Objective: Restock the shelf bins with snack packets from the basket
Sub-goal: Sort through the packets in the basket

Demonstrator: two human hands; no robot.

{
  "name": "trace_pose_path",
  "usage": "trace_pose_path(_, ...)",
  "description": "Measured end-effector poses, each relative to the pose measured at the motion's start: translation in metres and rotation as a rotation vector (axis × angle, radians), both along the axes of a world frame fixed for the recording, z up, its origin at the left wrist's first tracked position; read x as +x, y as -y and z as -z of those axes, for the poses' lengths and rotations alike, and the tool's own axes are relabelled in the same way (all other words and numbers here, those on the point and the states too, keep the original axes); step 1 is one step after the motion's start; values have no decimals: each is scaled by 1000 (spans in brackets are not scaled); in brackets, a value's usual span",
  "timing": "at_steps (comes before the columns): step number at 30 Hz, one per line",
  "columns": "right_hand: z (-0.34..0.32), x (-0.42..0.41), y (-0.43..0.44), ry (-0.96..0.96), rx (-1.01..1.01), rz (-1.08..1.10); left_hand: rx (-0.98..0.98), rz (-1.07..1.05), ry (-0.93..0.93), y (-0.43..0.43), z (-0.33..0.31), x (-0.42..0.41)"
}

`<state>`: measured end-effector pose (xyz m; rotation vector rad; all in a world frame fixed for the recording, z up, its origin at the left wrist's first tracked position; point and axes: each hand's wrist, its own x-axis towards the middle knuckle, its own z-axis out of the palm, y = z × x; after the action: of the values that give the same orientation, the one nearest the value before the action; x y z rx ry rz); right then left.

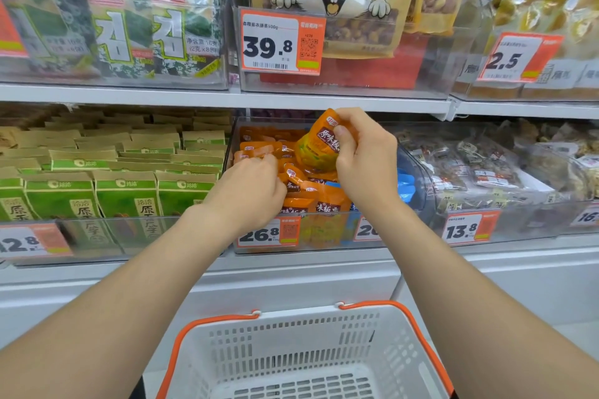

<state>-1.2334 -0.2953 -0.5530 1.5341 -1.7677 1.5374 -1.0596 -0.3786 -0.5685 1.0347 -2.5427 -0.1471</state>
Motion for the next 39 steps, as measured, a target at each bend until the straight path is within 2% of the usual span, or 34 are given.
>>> trace_pose_path(3, 2, 1, 1, -12, -42, 23, -55, 28, -45, 5, 2, -3)
trace_pose_path(8, 3, 2, 4, -82, -145, 55, -99, 49, 85, 15, 4, -17)
trace_pose_path(12, 10, -3, 9, -103, -81, 32, -31, -45, 147, 26, 9, -23)
trace_pose_path(15, 13, -5, 11, -73, -26, -16, -23, -34, 132, 23, 8, -23)
trace_pose_path(22, 8, -6, 13, -6, -34, -103, -20, 13, 98, 19, 11, -19)
trace_pose_path(27, 10, -6, 23, -18, 153, -148, -52, 29, 57, 16, 14, -18)
trace_pose_path(31, 12, -12, 37, -106, 329, -45, -53, 19, 49, 14, 15, -18)
trace_pose_path(35, 9, -18, 54, -102, 481, 0, -25, 29, 34, 15, 18, -18)
trace_pose_path(39, 3, -22, 78, -161, 629, 24, -28, 23, -53, 14, 21, -17)
